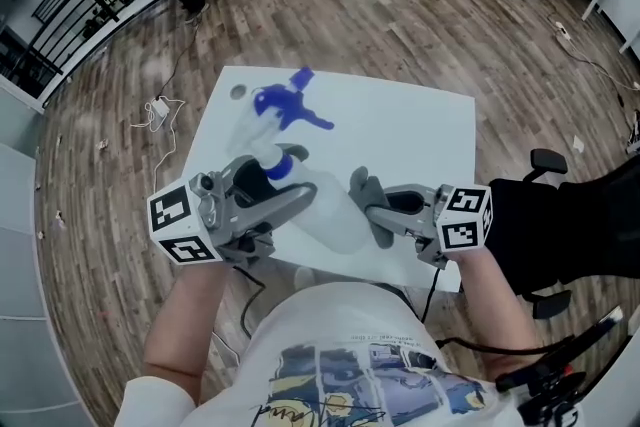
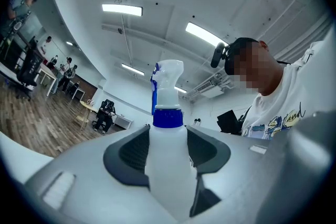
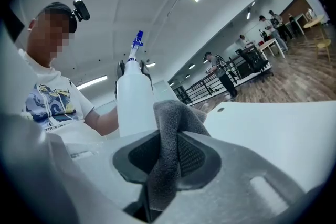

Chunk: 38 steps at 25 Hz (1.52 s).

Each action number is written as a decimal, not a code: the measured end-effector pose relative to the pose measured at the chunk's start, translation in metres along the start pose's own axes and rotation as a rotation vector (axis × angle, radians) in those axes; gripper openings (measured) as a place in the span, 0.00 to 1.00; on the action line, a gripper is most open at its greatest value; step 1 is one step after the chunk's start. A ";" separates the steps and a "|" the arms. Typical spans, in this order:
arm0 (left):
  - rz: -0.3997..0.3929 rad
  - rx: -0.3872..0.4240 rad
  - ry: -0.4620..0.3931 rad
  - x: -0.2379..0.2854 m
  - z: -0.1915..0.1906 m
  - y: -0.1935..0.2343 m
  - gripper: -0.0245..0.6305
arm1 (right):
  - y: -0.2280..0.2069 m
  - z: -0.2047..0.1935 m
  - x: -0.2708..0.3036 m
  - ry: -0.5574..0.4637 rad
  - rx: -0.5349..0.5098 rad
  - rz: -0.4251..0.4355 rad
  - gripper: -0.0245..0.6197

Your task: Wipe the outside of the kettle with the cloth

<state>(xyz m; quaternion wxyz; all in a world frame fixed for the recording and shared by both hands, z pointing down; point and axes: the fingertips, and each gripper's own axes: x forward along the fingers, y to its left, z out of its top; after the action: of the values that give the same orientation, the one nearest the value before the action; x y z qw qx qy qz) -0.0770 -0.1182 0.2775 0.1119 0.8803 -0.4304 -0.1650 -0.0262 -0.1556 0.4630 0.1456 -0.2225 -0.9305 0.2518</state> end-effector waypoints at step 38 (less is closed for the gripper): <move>0.057 0.099 0.061 -0.002 0.000 0.050 0.36 | -0.016 -0.047 -0.010 0.095 0.093 -0.230 0.16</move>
<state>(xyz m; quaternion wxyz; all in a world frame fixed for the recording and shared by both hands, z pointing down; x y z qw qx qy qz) -0.1143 -0.1471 0.2944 0.0861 0.8768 -0.4592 -0.1136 -0.0047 -0.1539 0.5090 0.2276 -0.1189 -0.9293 0.2653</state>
